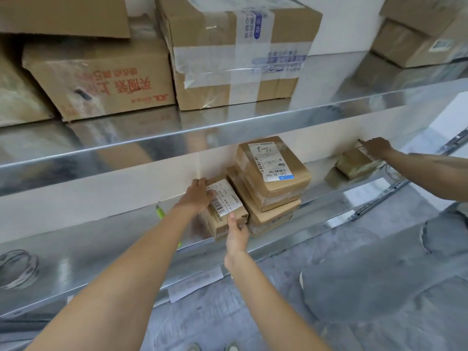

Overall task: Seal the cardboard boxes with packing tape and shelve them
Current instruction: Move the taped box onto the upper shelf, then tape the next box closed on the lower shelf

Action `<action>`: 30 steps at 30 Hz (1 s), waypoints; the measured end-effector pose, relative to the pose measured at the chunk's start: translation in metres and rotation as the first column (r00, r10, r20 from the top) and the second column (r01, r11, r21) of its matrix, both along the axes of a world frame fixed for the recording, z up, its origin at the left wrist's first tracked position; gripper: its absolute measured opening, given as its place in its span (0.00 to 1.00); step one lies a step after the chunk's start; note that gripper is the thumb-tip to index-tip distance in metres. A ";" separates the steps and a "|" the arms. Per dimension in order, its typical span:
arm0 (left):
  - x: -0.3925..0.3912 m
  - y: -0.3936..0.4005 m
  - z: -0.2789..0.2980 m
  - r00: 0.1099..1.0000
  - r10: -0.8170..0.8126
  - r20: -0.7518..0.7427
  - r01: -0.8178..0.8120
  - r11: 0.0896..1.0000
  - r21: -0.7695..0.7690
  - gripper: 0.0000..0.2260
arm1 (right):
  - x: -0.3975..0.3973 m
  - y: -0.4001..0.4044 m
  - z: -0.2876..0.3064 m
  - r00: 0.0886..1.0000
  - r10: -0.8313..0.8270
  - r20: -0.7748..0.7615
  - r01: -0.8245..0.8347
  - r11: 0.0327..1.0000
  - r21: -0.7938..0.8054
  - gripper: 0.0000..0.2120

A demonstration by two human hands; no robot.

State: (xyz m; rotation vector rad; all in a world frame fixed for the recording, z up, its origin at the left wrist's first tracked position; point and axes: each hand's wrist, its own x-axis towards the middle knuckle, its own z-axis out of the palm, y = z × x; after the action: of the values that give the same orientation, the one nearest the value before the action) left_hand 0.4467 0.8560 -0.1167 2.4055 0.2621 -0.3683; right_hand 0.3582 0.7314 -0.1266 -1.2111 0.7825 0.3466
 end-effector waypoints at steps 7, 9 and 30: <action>-0.011 0.002 0.001 0.996 0.092 -0.010 -0.093 0.995 -0.037 0.24 | 0.001 -0.002 0.002 1.000 0.028 0.009 -0.028 0.999 0.025 0.31; -0.015 0.005 0.002 0.992 0.123 -0.011 -0.124 0.990 -0.073 0.23 | 0.000 -0.003 0.004 0.999 0.047 0.012 -0.047 0.998 0.038 0.29; -0.124 0.082 0.038 0.807 0.577 0.125 -0.494 0.775 -0.395 0.15 | -0.006 0.044 0.051 0.946 0.293 0.140 -0.206 0.874 -0.440 0.25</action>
State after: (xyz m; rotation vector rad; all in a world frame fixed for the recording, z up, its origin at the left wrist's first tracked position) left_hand 0.3227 0.9380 -0.0789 1.8904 0.7000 0.1403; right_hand 0.3520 0.7755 -0.0757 -1.7376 0.5325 0.2654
